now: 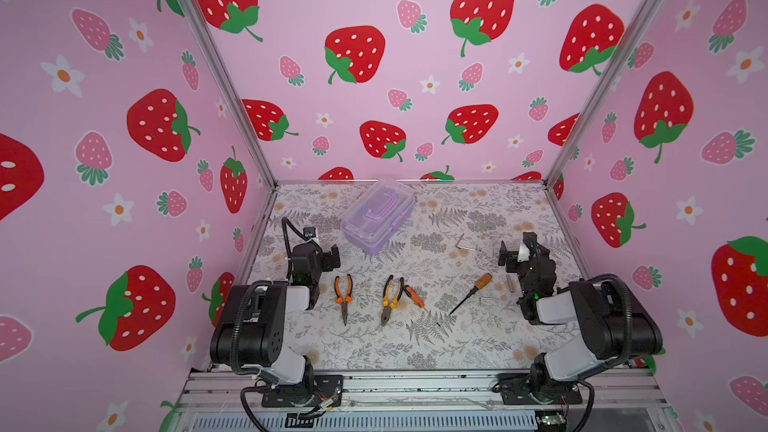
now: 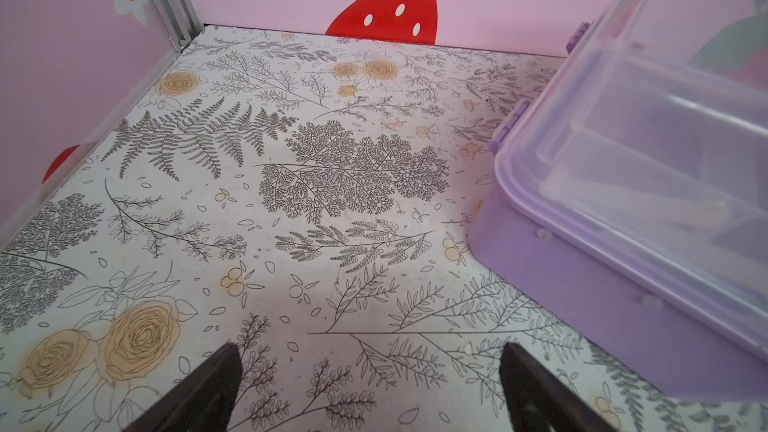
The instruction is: Pack the tool kit
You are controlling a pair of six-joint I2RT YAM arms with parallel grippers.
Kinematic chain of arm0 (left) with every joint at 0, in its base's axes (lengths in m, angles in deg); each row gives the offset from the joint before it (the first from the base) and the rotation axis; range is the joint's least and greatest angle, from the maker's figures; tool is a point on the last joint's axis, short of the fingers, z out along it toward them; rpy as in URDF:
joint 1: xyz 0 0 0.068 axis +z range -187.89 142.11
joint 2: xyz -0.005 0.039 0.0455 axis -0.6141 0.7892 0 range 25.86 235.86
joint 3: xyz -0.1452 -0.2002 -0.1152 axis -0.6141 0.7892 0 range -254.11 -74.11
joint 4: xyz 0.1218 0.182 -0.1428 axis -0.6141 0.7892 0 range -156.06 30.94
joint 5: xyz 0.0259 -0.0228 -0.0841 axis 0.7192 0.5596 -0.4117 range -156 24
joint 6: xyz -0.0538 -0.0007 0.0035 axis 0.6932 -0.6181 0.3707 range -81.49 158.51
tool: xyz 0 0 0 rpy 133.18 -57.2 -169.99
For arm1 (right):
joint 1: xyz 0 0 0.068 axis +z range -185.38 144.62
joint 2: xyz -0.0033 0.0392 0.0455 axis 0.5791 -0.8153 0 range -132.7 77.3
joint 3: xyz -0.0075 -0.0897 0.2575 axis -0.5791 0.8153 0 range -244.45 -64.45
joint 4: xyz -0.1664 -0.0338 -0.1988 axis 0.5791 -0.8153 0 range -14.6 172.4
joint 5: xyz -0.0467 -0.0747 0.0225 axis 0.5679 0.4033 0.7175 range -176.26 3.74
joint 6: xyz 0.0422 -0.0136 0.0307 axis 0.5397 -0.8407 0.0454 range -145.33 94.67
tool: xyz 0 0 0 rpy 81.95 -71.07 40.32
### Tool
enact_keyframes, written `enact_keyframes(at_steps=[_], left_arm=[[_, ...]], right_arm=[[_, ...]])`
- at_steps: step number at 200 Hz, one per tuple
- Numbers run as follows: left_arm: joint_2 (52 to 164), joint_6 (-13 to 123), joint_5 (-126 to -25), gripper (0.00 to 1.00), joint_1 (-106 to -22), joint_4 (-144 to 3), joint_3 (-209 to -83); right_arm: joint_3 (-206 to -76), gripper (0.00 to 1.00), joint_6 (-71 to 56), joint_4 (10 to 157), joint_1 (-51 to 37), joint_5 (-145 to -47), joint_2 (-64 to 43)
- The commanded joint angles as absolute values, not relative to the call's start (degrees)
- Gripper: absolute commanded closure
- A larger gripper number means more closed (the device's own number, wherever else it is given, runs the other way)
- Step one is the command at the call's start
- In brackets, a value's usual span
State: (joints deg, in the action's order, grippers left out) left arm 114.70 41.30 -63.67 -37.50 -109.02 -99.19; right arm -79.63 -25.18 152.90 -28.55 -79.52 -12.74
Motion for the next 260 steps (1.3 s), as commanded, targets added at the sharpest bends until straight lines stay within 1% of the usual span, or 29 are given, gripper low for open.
enact_keyframes(at_steps=[1,187,204,233,260], left_arm=[[114.6,40.1,-64.4,0.01,-37.4,-109.3,-100.4],[114.5,40.2,-64.4,0.01,-37.4,-109.3,-100.4],[114.6,40.2,-64.4,0.01,-37.4,-109.3,-100.4],[114.6,40.2,-64.4,0.01,-37.4,-109.3,-100.4],[114.6,40.2,-64.4,0.01,-37.4,-109.3,-100.4]], right_arm=[[-80.2,0.01,-25.4,153.4,-28.9,-80.0,-12.9],[-79.9,0.01,-25.3,153.8,-28.9,-80.1,-12.8],[-80.0,0.01,-24.2,153.8,-28.9,-77.2,-12.4],[-83.3,0.01,-24.0,143.8,-28.8,-76.3,-7.1],[-88.1,0.01,-21.6,132.7,-27.1,-68.4,-2.8]])
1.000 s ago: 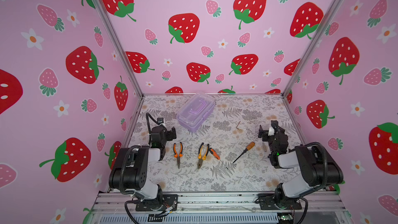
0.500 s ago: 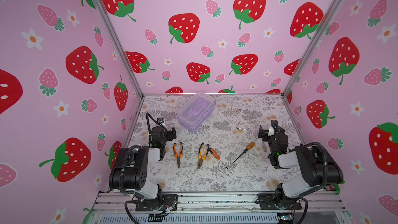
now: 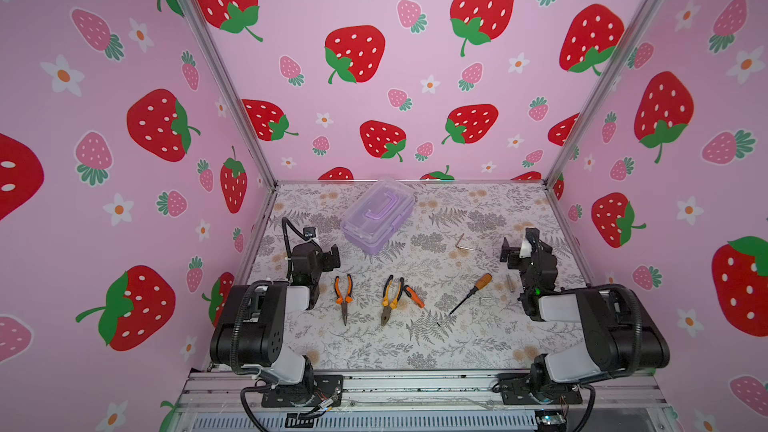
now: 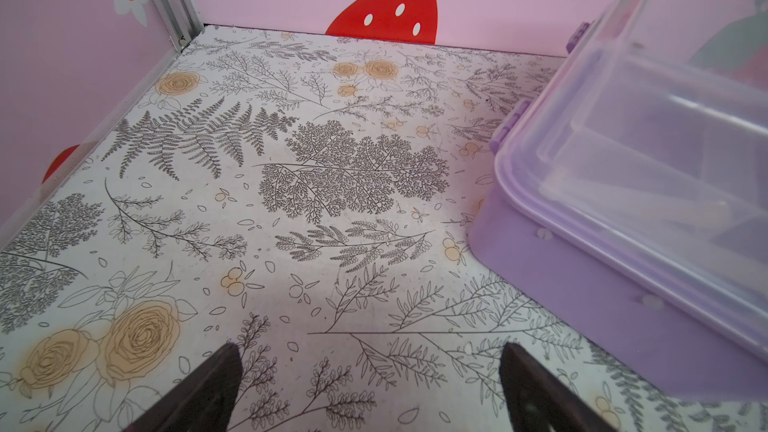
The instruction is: Pack the tool kit
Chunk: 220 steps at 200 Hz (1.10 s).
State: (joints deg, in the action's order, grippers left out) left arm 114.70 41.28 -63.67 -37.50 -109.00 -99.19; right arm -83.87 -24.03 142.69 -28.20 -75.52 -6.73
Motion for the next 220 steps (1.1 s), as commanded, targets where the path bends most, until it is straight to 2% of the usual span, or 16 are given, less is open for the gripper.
enact_keyframes(at_steps=[1,33,47,56,74,91,106,124,141,152,166,175,187,220], left_arm=[[114.6,40.3,-64.4,0.01,-37.4,-109.2,-100.4],[114.7,40.4,-65.3,0.01,-36.9,-109.2,-100.5],[114.1,39.8,-66.1,0.01,-37.3,-109.4,-100.9],[111.7,37.8,-65.8,0.01,-38.8,-99.6,-105.3],[109.4,37.1,-53.3,0.01,-44.2,-81.1,-116.8],[107.9,37.2,-48.0,0.01,-47.2,-77.4,-122.5],[106.8,42.4,-41.4,0.01,-49.8,-76.2,-127.5],[107.1,56.5,-34.0,0.01,-50.3,-61.3,-138.3],[109.1,63.1,-28.5,0.01,-50.1,-51.4,-146.0],[110.1,64.4,-28.4,0.01,-49.9,-49.6,-148.3],[111.1,63.0,-34.1,0.00,-49.0,-51.2,-149.3],[112.0,62.7,-36.7,0.08,-48.5,-52.3,-149.7],[113.7,62.8,-38.9,0.14,-48.0,-52.5,-151.0],[121.6,63.6,-50.5,0.19,-44.8,-49.5,-158.9]], right_arm=[[-88.3,0.01,-21.3,132.3,-27.0,-68.0,-2.6],[-91.4,0.01,-12.5,122.1,-26.1,-62.8,2.9],[-93.6,0.01,-9.7,119.2,-25.7,-64.6,4.0],[-95.4,0.01,-8.9,117.5,-25.0,-66.0,4.0],[-99.7,0.05,-8.6,115.4,-22.8,-69.1,2.3],[-103.4,0.18,-8.2,114.1,-19.9,-71.1,-0.5],[-106.2,0.42,-6.9,113.9,-18.2,-73.6,-3.5],[-109.7,0.72,-4.2,112.9,-17.6,-80.4,-7.9],[-113.2,0.82,-1.7,111.6,-16.9,-85.7,-12.3],[-114.7,0.83,-0.8,111.8,-16.2,-88.6,-14.9],[-116.7,0.84,-0.1,112.1,-15.3,-90.9,-18.2],[-118.2,0.84,0.5,112.1,-15.2,-93.0,-20.3],[-120.1,0.83,1.1,112.6,-15.2,-97.0,-22.9],[-124.8,0.80,3.0,114.6,-15.2,-105.7,-29.1]])
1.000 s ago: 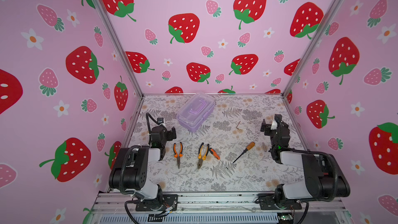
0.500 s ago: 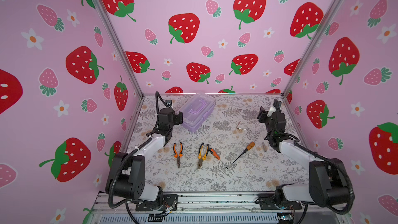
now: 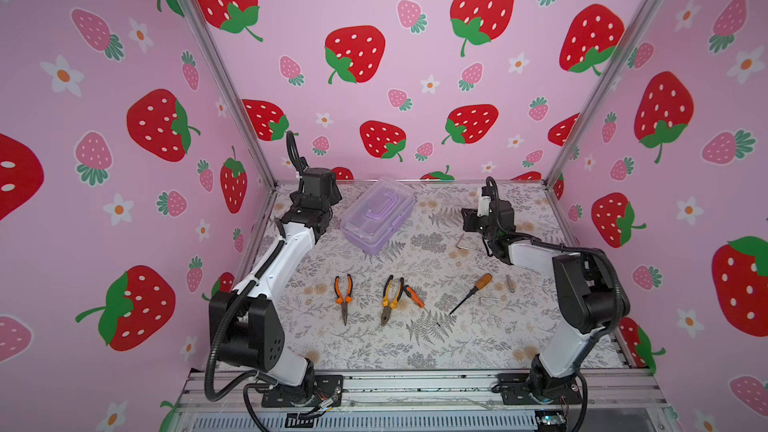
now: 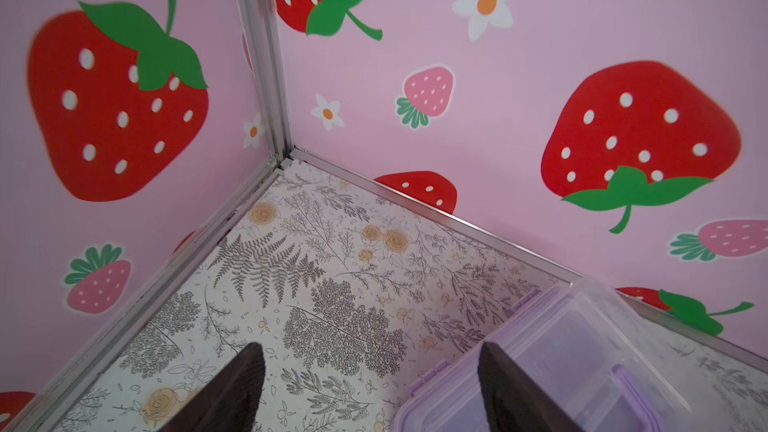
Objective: Pack the tool kit
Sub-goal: 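Reach the left gripper to the lid handle while the right reaches the latch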
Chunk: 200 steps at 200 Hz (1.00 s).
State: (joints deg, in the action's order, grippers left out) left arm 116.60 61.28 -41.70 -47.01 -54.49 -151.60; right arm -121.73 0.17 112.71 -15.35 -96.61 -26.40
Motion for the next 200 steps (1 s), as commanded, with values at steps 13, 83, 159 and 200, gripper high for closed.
enact_keyframes(at_steps=[13,83,159,200], left_arm=[[126.4,64.8,-55.1,0.23,-43.4,-44.7,-165.0],[137.1,61.9,-71.7,0.04,-42.8,-41.4,-176.0],[146.6,52.2,-77.9,0.01,-46.0,-28.6,-183.9],[147.1,51.3,-77.2,0.01,-48.3,-29.8,-183.0]], right_arm=[[-125.7,0.80,4.8,115.0,-15.1,-107.2,-30.9],[-124.3,0.54,8.2,119.0,-11.8,-109.2,-33.0],[-112.8,0.01,20.4,123.8,-7.5,-110.2,-26.4],[-107.8,0.01,23.8,122.3,-6.1,-108.1,-22.0]])
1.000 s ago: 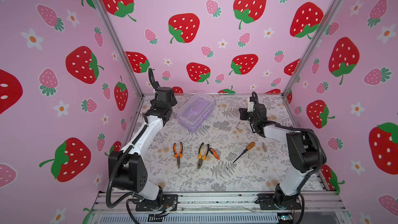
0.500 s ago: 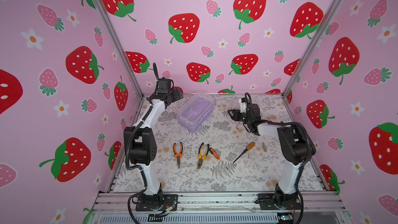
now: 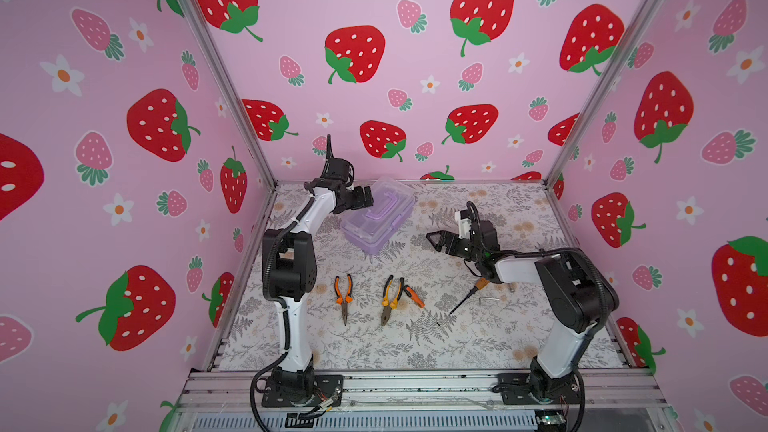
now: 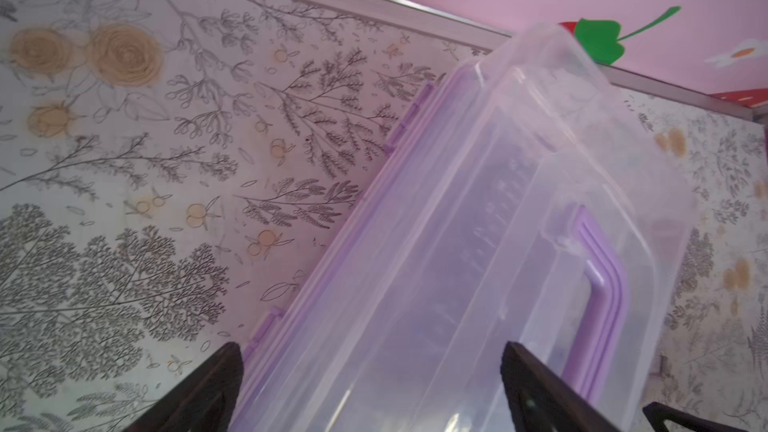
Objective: Pack the tool kit
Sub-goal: 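Reach the left gripper to the lid handle while the right reaches the latch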
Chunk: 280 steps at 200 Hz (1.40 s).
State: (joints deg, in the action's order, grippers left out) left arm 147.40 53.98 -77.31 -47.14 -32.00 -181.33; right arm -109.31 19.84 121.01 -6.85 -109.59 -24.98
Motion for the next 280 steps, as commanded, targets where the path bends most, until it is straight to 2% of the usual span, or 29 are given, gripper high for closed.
enact_keyframes(at_steps=[1,92,123,182,201,246,280], left_arm=[[147.1,51.3,-77.2,0.01,-48.4,-29.8,-183.0],[147.7,51.9,-75.1,0.00,-51.6,-30.7,-180.0],[145.9,52.6,-74.8,0.08,-52.5,-31.0,-178.0],[142.8,55.5,-75.8,0.15,-55.1,-31.1,-175.4],[142.1,55.3,-74.3,0.14,-56.4,-29.5,-175.4],[143.8,53.1,-63.1,0.11,-59.4,-24.3,-179.7],[147.2,52.9,-59.5,0.08,-59.7,-21.8,-184.8]], right_arm=[[-107.8,0.01,23.8,122.3,-6.1,-108.1,-22.0],[-106.7,0.01,26.0,120.7,-4.4,-110.7,-20.1],[-108.2,0.05,25.7,120.2,-4.5,-111.2,-22.1],[-116.3,0.11,25.5,117.6,-6.1,-117.0,-29.2],[-118.5,0.11,25.7,117.2,-7.2,-118.4,-30.8],[-123.3,0.11,25.0,115.5,-9.7,-120.6,-34.1],[-128.1,0.16,25.4,116.9,-10.8,-124.8,-37.8]])
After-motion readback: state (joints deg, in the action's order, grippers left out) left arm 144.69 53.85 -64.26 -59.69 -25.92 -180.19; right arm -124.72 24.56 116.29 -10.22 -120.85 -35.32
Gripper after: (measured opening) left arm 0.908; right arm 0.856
